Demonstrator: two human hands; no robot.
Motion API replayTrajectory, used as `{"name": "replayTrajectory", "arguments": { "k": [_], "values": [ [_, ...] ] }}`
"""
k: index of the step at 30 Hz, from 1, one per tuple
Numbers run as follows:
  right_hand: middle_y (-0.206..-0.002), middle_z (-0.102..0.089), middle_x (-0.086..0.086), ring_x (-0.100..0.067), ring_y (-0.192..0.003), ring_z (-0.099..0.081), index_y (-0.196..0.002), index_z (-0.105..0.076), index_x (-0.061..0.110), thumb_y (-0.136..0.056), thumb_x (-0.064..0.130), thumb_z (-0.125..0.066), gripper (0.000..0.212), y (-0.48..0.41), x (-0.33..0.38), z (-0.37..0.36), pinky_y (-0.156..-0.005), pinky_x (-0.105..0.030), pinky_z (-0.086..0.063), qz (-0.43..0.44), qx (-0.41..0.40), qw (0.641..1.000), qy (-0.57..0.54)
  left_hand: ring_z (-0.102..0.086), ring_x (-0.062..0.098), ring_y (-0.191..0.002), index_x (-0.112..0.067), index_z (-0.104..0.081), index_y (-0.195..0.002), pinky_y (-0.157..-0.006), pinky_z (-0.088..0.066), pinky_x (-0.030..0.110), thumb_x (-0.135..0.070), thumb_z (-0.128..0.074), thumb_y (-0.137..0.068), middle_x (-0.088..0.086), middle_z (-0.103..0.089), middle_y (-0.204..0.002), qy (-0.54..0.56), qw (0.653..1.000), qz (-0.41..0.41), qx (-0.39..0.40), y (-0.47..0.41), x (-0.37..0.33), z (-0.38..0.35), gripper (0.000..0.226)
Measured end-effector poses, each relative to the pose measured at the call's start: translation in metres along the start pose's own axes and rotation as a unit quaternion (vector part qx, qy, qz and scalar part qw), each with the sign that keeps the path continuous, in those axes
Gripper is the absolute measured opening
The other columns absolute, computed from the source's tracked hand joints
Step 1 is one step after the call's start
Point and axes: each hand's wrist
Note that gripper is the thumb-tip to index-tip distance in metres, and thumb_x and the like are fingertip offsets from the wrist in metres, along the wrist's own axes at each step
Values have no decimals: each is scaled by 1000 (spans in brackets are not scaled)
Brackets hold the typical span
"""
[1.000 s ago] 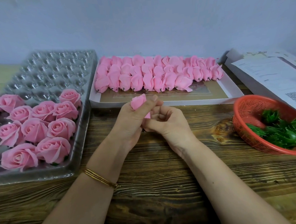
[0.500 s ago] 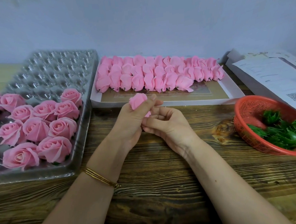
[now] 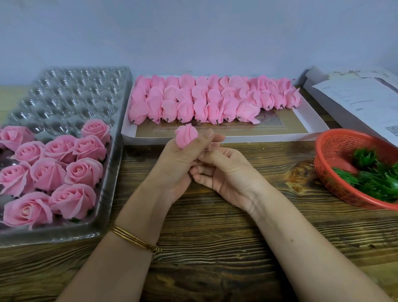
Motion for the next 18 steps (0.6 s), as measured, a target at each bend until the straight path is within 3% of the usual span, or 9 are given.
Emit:
{"name": "replayTrajectory", "arguments": {
  "k": [11,16,18],
  "values": [
    [-64,-67,-4,-9,-60,-65,-75,-73,6,-66,11,-76,11,-1,-1,4,-60,-18,-56,19,-20,1000,3,-69,16,-100,-24,-67,-56,-91,-56,35,-38,-66,-81,0,-75,-101,14,1000,0,-7,-2,1,0,29],
    [-62,-66,-2,-7,-56,-61,-74,-72,6,-69,9,-74,7,-1,-1,3,-57,-16,-54,29,-17,999,6,-66,20,-103,-24,-71,-57,-102,-47,51,-35,-66,-80,-2,-75,-99,1,1000,0,4,1,-1,1,25],
    [-61,-66,-2,-7,-54,-60,-73,-71,6,-69,9,-73,5,-1,-2,2,-55,-15,-53,35,-20,999,9,-65,21,-102,-25,-70,-58,-100,-45,52,-35,-66,-80,-1,-75,-99,1,1000,-1,7,1,-1,1,25]
  ]
}}
Point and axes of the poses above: each hand's wrist, its own y-axis away from the middle knuckle, its own z-axis out of the back of the hand, x = y × z
